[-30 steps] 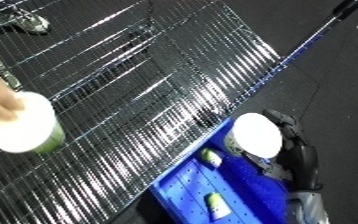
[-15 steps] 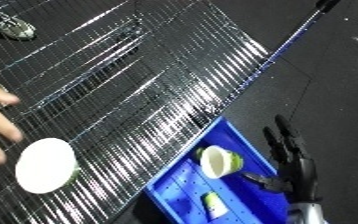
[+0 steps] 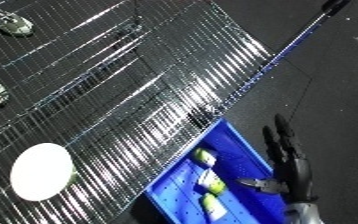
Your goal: Pick up the object and place it into the box
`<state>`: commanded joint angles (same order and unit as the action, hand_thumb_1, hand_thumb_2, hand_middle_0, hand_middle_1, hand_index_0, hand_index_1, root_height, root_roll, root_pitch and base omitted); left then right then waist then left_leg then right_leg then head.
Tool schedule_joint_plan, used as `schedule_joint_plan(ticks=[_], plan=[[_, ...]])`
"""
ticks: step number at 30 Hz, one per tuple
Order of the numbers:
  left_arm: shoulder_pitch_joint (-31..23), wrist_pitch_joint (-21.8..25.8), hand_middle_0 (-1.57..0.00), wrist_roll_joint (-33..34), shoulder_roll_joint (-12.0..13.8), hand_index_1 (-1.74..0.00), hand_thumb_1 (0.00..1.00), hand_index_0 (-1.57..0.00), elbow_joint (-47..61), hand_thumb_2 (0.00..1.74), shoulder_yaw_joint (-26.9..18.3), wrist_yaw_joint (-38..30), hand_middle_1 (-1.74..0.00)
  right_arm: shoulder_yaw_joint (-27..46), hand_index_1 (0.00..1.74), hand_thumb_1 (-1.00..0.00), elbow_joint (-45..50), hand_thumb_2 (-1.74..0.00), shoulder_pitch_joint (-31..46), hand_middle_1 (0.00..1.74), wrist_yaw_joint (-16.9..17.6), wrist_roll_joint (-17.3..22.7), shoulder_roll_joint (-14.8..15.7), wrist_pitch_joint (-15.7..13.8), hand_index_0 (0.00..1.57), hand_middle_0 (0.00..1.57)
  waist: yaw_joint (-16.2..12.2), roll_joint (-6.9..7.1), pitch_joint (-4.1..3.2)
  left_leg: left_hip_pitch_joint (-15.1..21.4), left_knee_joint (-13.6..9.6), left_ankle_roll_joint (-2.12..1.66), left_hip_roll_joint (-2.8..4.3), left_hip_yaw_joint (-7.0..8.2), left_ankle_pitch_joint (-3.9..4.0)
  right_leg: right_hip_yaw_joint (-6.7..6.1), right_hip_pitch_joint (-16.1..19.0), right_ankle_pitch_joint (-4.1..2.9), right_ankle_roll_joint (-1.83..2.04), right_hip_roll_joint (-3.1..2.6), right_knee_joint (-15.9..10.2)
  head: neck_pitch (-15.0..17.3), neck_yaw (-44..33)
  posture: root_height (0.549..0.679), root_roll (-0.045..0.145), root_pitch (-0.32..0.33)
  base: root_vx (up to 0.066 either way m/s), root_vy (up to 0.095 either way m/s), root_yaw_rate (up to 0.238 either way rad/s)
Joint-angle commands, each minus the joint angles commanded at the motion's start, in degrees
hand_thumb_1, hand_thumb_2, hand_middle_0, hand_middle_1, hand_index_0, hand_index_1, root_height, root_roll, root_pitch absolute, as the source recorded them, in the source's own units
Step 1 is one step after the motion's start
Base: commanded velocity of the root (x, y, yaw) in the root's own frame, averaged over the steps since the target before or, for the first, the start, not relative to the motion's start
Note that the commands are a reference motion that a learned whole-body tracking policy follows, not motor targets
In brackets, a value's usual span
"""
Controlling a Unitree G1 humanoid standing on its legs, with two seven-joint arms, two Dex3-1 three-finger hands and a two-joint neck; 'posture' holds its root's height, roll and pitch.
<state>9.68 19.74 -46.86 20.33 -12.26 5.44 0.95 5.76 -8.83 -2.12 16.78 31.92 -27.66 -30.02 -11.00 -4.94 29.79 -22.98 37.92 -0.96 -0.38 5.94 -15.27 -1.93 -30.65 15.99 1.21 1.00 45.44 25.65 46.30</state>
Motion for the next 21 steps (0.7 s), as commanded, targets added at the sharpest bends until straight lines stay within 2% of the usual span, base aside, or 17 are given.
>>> schedule_joint_plan(ticks=[10,16,21], plan=[[-0.06,-1.13,-1.57,0.25,0.34,-1.74,1.0,-1.57,-0.14,1.74,0.5,0.51,-1.74,-3.37,0.0,0.0,4.32,0.0,-2.52,0.0,-4.69,-5.28,-0.57,4.15,0.0,0.0,1.98,1.0,0.0,-0.2,-0.29,-0.14,0.05,-1.15,0.47,0.83,1.16,-0.23,0.09,0.17,-0.67,4.01,-1.33,0.641,0.11,0.053,0.022,-0.039,0.078],[0.82,-2.46,-1.57,1.23,0.41,-1.74,1.0,-1.57,-0.06,1.74,0.83,0.14,-1.74,-5.74,0.0,0.0,5.85,0.0,-6.19,0.0,-6.36,-7.95,-0.4,6.96,0.0,0.0,3.78,1.54,0.0,-0.32,-2.22,-0.34,0.06,-2.21,1.68,1.83,1.87,-0.89,0.35,0.46,-2.23,5.84,-3.74,0.644,0.102,0.054,0.018,-0.05,0.122],[1.78,-3.57,-1.57,1.74,0.86,-1.74,1.0,-1.57,-0.1,1.74,0.91,-0.17,-1.74,-7.45,0.0,0.0,7.25,0.0,-9.57,0.0,-6.79,-9.2,0.03,9.24,0.0,0.0,5.22,2.24,0.0,-1.41,-2.22,-0.4,0.15,-3.13,2.21,2.79,1.61,-1.24,0.47,0.67,-2.44,6.84,-6.01,0.643,0.095,0.057,-0.014,-0.059,0.135]])
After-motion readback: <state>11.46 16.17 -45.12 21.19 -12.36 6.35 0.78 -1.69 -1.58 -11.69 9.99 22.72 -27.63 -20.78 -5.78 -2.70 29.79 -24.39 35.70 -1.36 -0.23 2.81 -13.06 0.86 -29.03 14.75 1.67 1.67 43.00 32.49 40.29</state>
